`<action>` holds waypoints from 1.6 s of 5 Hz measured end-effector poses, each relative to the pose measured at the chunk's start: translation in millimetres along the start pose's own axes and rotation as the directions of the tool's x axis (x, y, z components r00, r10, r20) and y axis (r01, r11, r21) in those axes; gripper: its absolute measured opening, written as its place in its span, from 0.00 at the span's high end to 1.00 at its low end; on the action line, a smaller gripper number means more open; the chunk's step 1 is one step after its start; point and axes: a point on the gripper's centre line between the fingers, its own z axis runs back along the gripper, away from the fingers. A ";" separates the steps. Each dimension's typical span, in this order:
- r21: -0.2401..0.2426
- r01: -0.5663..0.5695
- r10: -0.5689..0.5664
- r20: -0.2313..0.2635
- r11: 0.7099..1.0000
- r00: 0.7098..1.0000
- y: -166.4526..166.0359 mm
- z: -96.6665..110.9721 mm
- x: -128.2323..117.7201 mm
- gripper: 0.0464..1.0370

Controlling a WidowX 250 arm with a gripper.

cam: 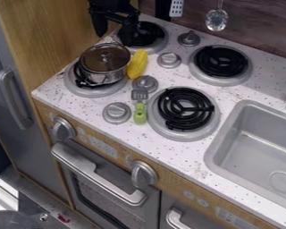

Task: Move the spatula to the bottom right side burner

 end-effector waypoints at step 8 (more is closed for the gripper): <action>-0.026 -0.263 0.259 -0.108 0.964 0.960 -98.1 -81.3 -82.2 0.04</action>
